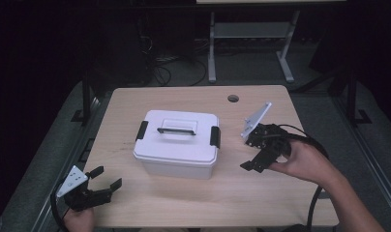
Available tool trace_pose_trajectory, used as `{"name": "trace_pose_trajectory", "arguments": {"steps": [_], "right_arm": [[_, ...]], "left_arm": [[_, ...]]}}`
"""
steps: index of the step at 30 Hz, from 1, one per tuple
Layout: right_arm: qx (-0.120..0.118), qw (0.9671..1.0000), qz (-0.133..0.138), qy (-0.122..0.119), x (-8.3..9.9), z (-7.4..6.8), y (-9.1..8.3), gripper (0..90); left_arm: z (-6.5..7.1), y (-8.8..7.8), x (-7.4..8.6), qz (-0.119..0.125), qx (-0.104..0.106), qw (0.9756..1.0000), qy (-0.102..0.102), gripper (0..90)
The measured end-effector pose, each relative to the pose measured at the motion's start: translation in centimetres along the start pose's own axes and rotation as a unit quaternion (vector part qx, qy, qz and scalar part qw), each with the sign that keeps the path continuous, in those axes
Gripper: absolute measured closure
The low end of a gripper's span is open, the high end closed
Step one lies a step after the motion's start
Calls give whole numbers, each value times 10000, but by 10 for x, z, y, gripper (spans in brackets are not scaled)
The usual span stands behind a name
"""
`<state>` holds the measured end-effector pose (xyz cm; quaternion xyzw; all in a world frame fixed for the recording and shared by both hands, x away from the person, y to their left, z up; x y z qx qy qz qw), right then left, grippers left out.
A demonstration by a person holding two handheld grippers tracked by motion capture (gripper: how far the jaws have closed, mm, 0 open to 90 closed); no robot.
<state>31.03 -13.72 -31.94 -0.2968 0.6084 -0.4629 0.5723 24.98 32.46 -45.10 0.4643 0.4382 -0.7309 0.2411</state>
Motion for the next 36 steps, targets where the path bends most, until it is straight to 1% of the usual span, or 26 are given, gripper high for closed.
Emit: {"name": "trace_pose_trajectory", "arguments": {"steps": [3, 7, 8, 9, 10, 11, 12, 13, 14, 15, 23, 25, 27, 28, 29, 32, 33, 34, 36], "right_arm": [[-24, 10000, -4, -41, -8, 2, 0, 251], [-50, 9999, -63, -138, -19, 5, 2, 251], [-71, 9999, -68, -143, -24, 5, 2, 251], [-68, 9997, -83, -201, -29, 5, 3, 251], [-68, 9997, -83, -201, -29, 5, 3, 251], [-71, 9996, -112, -245, -34, 6, 3, 251], [-71, 9996, -112, -245, -34, 6, 3, 251], [-89, 9995, -117, -273, -39, 7, 4, 250], [-89, 9995, -117, -273, -39, 7, 4, 250], [-80, 9994, -130, -301, -43, 8, 5, 250], [-132, 9991, -162, -359, -56, 11, 7, 250], [-172, 9991, -127, -379, -59, 11, 6, 251], [-140, 9990, -171, -396, -62, 13, 6, 250], [-153, 9990, -167, -386, -63, 13, 6, 250], [-145, 9987, -175, -447, -66, 14, 7, 250], [-159, 9986, -204, -464, -70, 15, 7, 245], [-168, 9986, -175, -469, -74, 16, 7, 244], [-168, 9986, -175, -469, -74, 16, 7, 244], [-165, 9984, -226, -490, -77, 16, 7, 244]], "left_arm": [[0, -1, 0, 4, 6, 10000, -22, 135], [0, -2, 0, 22, -5, 10000, 6, 135], [0, -2, 0, 17, -5, 10000, 2, 135], [0, -2, 0, 11, -4, 10000, 2, 135], [0, -2, 0, 13, -4, 10000, 1, 135], [0, -2, 0, 14, -2, 10000, 0, 135], [0, -2, 0, 15, -2, 10000, -2, 135], [1, -2, 0, 28, 3, 10000, -14, 135], [1, -2, 0, 28, 3, 10000, -14, 135], [1, -2, 1, 20, 3, 10000, -8, 135], [1, -3, 1, 18, -17, 10000, -21, 135], [1, -3, 1, 22, -15, 10000, -24, 135], [1, -3, 1, 17, -18, 10000, -20, 135], [1, -3, 1, 11, -19, 10000, -22, 135], [1, -3, 1, 10, -16, 10000, -18, 135], [1, -3, 1, 5, -23, 10000, -18, 135], [0, -3, 1, -1, -24, 10000, -24, 135], [0, -3, 1, -1, -24, 10000, -24, 135], [0, -3, 1, -3, -26, 10000, -28, 135]]}}
Point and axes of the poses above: each handheld gripper's, and its own axes: y roughly forward along the jaws, x roughly out of its underside, z roughly to its right, the point moved 4 cm from there along y, roughly forward along the jaws, and after that the axes turned 8 degrees about -y, right-handed, at the moved point
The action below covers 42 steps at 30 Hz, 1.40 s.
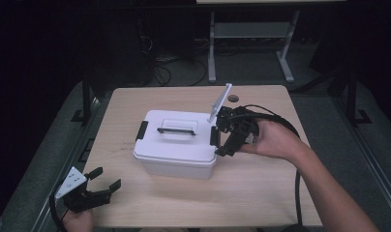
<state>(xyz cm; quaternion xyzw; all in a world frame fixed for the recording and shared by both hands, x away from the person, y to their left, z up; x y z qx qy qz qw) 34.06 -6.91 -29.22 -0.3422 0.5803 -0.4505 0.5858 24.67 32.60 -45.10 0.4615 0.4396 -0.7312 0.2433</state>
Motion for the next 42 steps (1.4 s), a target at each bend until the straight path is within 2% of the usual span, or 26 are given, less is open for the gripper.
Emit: {"name": "trace_pose_trajectory", "arguments": {"steps": [17, 26, 42], "right_arm": [[-15, 9999, -101, -129, -29, 14, 2, 246], [-31, 9998, -74, -198, -43, 17, 5, 247], [-40, 9991, -189, -380, -69, 22, 12, 248]], "left_arm": [[-1, -1, 0, 5, 1, 10000, -14, 135], [-1, -1, 0, 16, 8, 10000, -27, 135], [-2, -1, 0, 20, 18, 10000, -32, 135]]}}
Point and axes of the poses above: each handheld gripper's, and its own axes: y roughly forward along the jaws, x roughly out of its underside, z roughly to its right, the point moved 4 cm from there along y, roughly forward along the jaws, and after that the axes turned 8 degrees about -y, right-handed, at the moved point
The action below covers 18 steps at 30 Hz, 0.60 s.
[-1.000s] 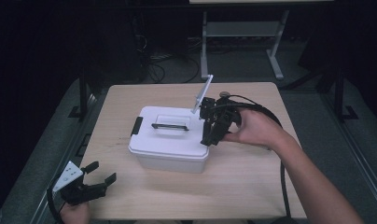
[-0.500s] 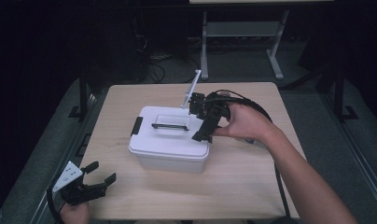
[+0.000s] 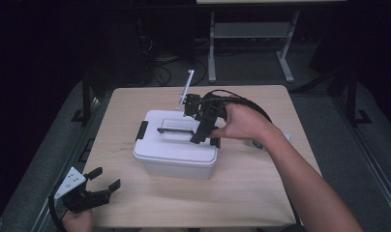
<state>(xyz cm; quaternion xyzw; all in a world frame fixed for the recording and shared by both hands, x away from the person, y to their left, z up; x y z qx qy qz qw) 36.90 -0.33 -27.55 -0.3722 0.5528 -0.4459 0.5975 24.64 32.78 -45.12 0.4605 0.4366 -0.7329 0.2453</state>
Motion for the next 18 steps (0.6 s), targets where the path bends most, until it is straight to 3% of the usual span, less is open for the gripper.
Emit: {"name": "trace_pose_trajectory", "arguments": {"steps": [18], "right_arm": [[-103, 9999, 10, -88, -25, 9, 20, 284]], "left_arm": [[-1, 0, 0, 5, 21, 10000, -12, 135]]}}
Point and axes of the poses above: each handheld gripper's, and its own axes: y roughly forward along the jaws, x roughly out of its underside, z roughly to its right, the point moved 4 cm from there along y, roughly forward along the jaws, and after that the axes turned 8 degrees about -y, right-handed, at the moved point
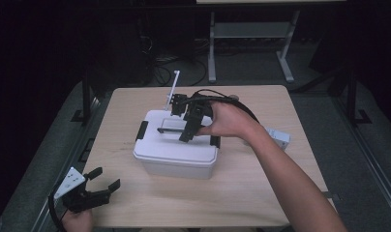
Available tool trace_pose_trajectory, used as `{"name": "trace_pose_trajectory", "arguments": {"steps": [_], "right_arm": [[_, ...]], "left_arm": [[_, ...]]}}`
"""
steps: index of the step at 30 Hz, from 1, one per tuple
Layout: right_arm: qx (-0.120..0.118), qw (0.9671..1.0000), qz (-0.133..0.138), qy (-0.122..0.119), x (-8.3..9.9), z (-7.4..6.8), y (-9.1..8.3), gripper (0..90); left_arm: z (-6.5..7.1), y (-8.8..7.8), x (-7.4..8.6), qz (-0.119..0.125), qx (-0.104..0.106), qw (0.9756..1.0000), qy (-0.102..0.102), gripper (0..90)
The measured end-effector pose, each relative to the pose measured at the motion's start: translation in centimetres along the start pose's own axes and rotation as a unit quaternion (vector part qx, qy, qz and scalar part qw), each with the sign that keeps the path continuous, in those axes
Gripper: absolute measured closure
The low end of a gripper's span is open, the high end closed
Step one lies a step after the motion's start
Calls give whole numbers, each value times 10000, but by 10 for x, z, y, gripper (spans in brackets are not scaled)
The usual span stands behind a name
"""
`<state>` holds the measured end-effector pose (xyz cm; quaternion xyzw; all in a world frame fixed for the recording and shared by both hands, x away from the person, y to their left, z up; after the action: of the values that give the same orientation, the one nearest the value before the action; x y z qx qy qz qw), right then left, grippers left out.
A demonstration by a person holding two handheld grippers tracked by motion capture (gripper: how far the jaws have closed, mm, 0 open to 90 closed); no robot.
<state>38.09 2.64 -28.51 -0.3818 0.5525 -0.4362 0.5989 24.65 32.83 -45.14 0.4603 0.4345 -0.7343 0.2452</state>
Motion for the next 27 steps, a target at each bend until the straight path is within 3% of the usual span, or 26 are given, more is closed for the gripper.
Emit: {"name": "trace_pose_trajectory", "arguments": {"steps": [15, 27], "right_arm": [[8, 10000, -39, -61, -12, 9, 16, 365], [26, 9998, -135, -176, -16, 12, 28, 547]], "left_arm": [[-1, -1, 0, 28, -1, 10000, -35, 135], [-1, -1, 0, 29, 11, 10000, -51, 135]]}}
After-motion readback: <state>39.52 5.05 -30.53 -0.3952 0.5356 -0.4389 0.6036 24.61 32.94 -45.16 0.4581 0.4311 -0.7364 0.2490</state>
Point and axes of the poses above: each handheld gripper's, and its own axes: y roughly forward along the jaws, x roughly out of its underside, z roughly to its right, the point moved 4 cm from there along y, roughly forward along the jaws, and after that the axes turned 8 degrees about -y, right-handed, at the moved point
